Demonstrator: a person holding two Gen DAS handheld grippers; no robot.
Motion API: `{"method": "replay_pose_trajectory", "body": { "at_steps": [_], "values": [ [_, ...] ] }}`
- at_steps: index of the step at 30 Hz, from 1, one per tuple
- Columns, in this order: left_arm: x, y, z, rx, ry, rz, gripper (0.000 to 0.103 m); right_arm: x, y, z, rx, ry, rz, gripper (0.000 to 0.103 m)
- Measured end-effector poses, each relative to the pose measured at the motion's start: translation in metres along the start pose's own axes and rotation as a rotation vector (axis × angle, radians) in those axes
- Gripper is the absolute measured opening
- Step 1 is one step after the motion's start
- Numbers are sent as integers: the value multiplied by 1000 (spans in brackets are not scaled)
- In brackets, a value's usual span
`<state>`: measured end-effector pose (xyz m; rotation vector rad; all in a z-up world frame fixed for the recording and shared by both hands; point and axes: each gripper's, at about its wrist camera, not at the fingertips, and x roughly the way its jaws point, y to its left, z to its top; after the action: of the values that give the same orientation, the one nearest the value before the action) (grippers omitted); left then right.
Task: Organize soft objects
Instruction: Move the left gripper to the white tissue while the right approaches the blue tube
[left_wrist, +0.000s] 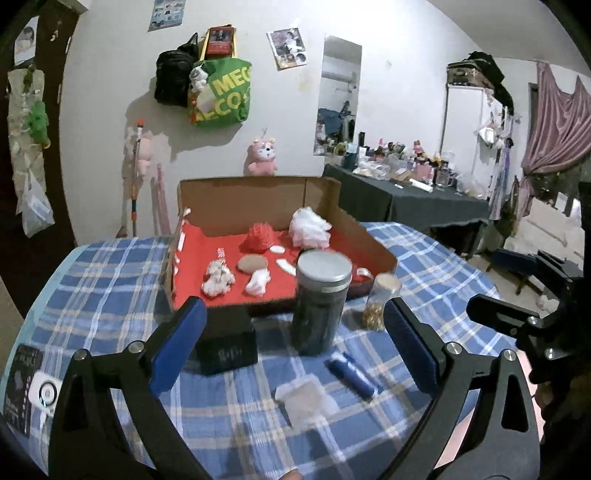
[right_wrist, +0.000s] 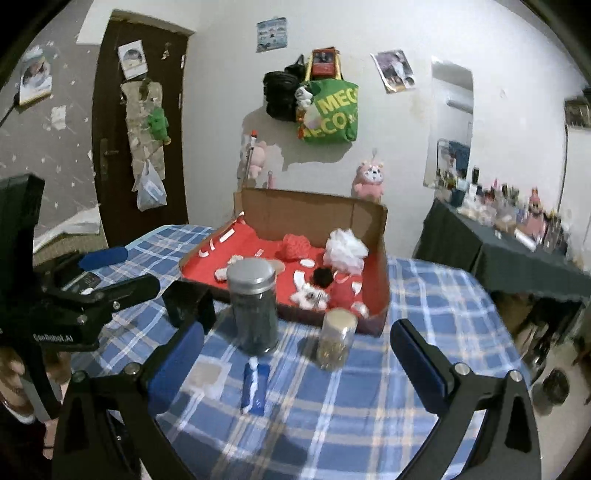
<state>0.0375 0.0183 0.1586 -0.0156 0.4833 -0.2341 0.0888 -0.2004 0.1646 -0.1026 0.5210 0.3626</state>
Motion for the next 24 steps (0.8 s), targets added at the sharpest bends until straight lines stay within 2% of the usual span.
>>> {"method": "replay_pose_trajectory", "body": {
  "at_steps": [8, 14, 24],
  "values": [
    [18, 1, -40, -26, 79, 8, 98, 18, 1, -40, 45, 23, -41, 103],
    [45, 9, -68, -71, 182, 6, 98, 49, 1, -67, 56, 100, -39, 103],
    [92, 9, -89, -83, 363, -26, 98, 76, -19, -83, 97, 168, -45, 103]
  ]
}}
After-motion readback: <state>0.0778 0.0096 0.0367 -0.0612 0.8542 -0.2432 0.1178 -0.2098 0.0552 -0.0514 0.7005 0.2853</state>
